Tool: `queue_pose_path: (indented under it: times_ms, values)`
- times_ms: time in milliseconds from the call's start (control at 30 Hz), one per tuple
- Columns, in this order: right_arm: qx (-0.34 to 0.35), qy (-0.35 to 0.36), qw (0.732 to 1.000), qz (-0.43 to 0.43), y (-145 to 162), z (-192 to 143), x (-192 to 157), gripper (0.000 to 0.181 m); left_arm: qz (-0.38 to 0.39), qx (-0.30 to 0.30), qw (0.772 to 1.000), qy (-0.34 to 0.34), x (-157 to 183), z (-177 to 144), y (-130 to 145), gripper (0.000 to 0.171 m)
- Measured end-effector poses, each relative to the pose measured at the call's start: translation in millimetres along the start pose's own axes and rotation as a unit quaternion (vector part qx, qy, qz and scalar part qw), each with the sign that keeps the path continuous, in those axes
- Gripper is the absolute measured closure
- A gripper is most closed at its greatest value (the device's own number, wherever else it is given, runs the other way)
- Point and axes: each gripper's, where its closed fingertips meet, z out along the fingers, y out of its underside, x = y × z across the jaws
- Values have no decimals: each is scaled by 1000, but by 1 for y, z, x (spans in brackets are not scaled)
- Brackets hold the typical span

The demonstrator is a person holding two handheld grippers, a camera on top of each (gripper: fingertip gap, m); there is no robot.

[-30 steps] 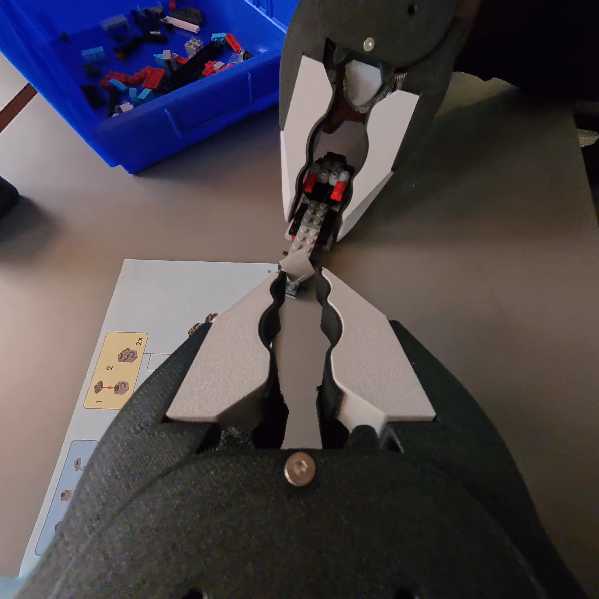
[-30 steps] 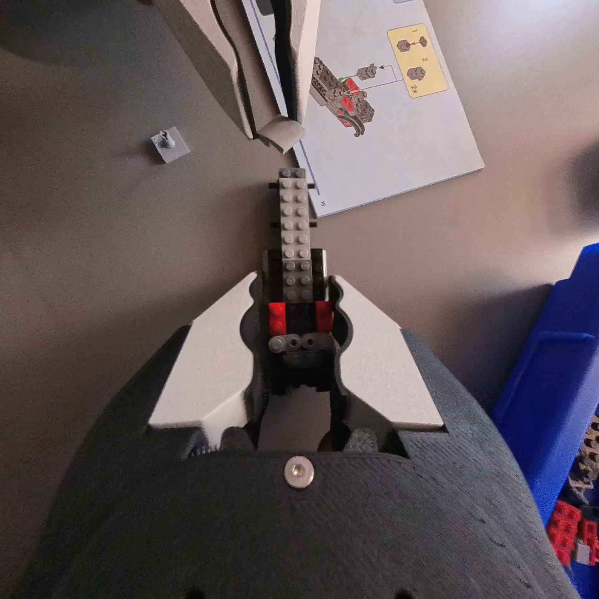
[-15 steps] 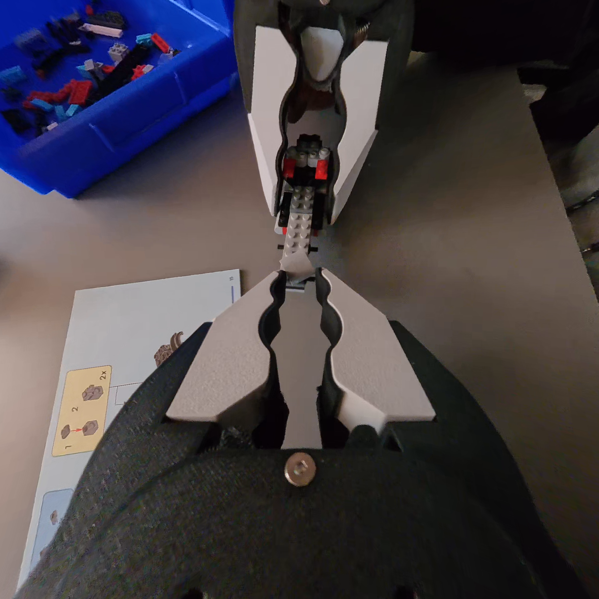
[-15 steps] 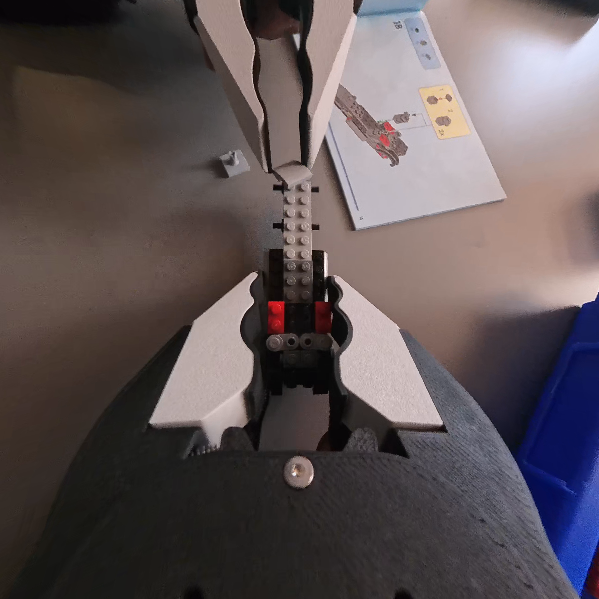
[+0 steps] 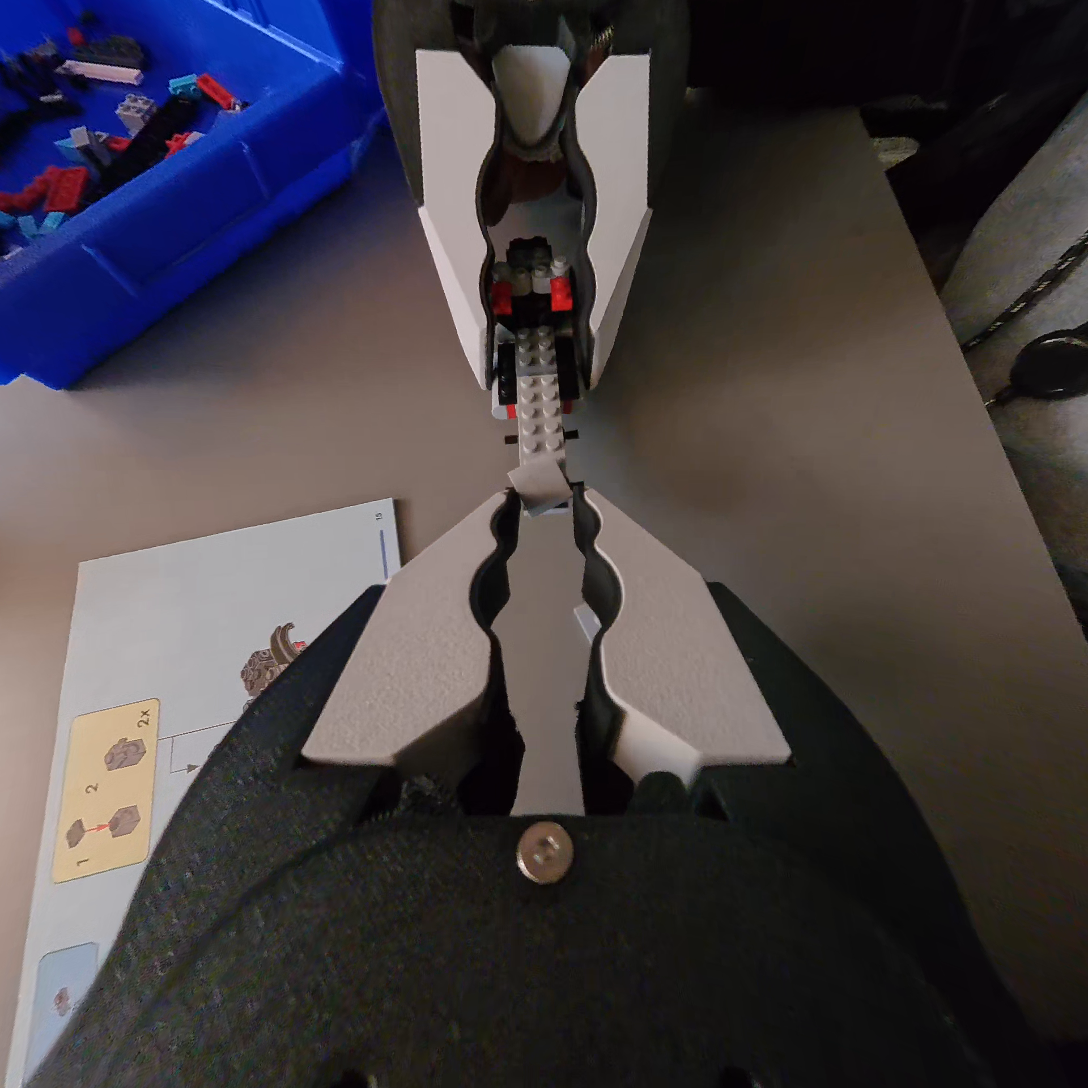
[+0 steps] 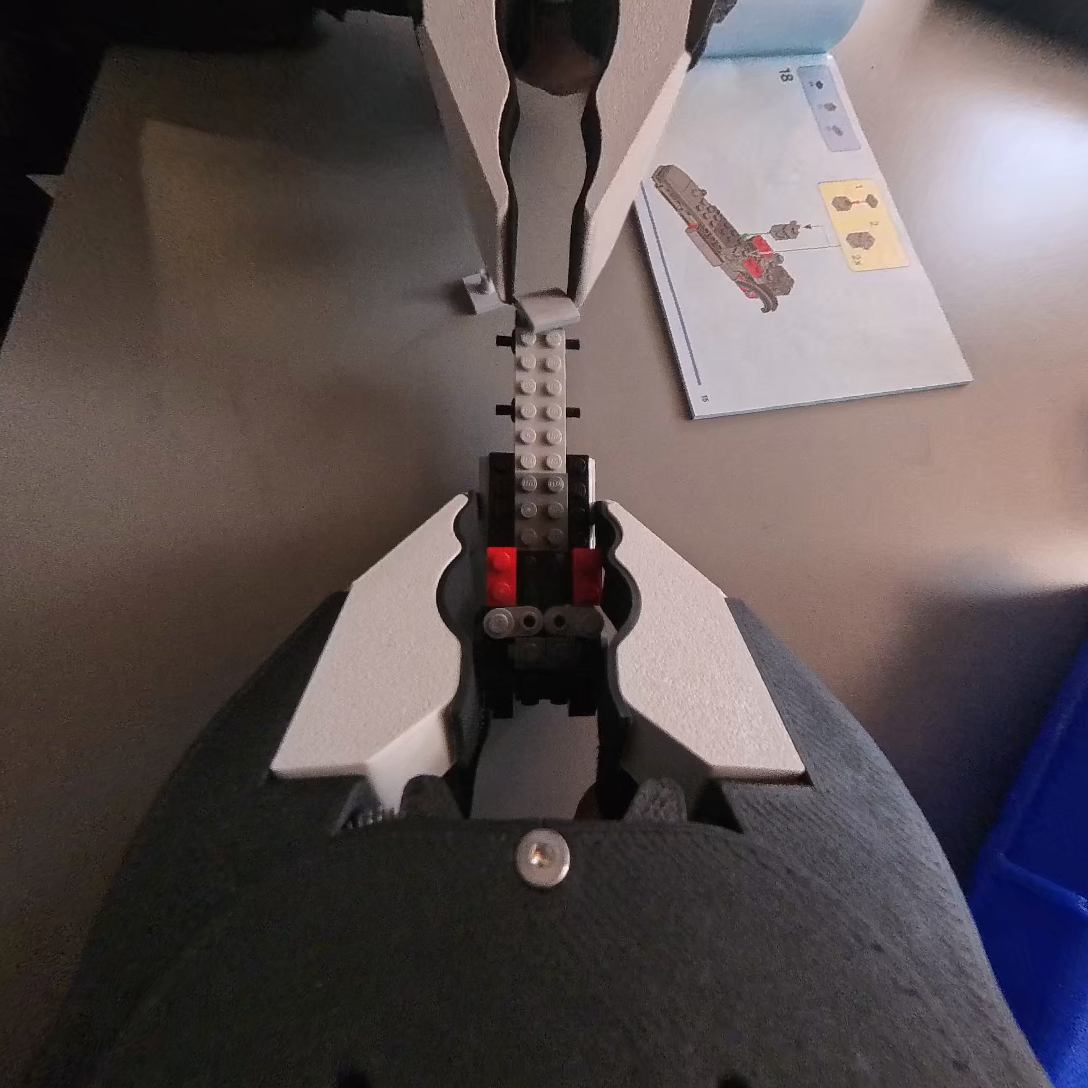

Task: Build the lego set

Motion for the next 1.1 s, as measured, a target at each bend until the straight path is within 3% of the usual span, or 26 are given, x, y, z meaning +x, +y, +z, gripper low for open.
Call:
queue_pose_path:
  times_ms: [1100]
  values:
    - [8,-16,1000,-8,-2,4,-6,140,6,-9,1000,17,8,1,2,153]
